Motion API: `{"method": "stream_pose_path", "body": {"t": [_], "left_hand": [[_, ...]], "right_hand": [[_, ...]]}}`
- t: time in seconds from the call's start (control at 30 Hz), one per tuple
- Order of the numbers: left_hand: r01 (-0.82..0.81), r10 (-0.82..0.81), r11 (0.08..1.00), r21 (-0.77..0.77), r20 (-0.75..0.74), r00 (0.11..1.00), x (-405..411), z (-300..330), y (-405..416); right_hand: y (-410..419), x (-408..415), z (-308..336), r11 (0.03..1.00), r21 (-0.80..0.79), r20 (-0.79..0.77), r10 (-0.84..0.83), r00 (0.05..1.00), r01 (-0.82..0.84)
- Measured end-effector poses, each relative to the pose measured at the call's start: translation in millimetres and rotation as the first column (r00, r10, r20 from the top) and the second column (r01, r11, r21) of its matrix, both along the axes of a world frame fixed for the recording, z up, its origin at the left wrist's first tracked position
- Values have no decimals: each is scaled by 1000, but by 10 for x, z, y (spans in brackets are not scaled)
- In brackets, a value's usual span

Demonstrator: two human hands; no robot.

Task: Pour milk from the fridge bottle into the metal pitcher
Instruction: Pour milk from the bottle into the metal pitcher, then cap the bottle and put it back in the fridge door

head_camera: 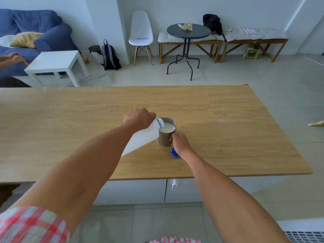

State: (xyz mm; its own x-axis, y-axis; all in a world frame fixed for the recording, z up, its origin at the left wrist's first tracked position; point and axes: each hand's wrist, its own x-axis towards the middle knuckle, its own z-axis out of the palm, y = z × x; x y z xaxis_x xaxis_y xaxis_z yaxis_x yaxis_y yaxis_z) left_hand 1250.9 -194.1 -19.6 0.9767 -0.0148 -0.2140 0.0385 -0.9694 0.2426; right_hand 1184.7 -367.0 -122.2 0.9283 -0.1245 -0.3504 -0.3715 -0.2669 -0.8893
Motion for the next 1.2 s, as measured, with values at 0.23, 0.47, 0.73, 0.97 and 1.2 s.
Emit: {"method": "stream_pose_path", "body": {"t": [0.23, 0.47, 0.73, 0.97, 1.2], "left_hand": [[-143, 163, 955, -261, 59, 985, -130, 116, 187], [-257, 474, 700, -667, 164, 865, -303, 108, 428], [-249, 681, 247, -936, -15, 732, -600, -251, 444], [-202, 689, 207, -957, -4, 725, -741, -417, 410], [-163, 656, 211, -964, 16, 755, -768, -445, 437]], "right_hand": [[20, -13, 49, 1000, 18, -31, -25, 999, 26], [16, -79, 146, 999, 19, -50, -24, 998, 25], [-102, -274, 148, 985, -121, 94, -108, 990, 119], [-220, -497, -232, 867, -491, -86, 48, 995, -84], [-206, -558, -391, 795, -595, -39, 117, 992, -117]]}}
